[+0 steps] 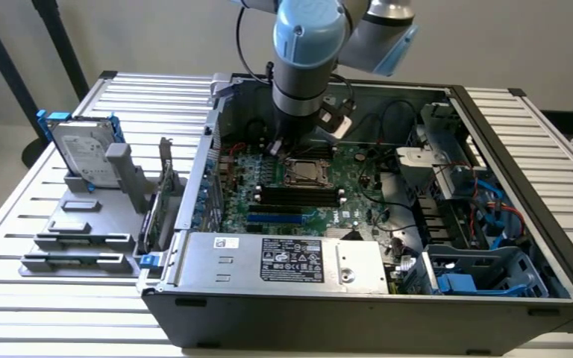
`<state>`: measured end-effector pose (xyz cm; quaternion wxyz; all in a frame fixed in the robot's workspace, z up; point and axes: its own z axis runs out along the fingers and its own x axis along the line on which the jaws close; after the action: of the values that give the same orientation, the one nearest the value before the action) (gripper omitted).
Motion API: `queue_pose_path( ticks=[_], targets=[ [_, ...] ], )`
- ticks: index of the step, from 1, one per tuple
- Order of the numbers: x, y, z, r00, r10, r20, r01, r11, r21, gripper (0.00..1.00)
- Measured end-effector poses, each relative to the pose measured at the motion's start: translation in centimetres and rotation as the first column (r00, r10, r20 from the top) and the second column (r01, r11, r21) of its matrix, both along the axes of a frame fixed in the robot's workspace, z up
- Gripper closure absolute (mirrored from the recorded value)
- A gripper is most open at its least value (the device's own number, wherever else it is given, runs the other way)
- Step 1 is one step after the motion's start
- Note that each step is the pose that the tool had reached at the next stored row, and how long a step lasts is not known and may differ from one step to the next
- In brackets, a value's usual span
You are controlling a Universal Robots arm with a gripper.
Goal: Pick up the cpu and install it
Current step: 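Install the first cpu locking lever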
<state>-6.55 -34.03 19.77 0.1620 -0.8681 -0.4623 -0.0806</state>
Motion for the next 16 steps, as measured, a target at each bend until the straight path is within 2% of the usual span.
queue_pose_path(
  ticks=[11,16],
  targets=[
    [0.65,0.0,-0.09,1.0,0.0,0.0,0.0,1.0,-0.0044,0.89],
    [0.97,0.0,-0.15,1.0,0.0,0.0,0.0,1.0,-0.0087,0.89]
  ],
)
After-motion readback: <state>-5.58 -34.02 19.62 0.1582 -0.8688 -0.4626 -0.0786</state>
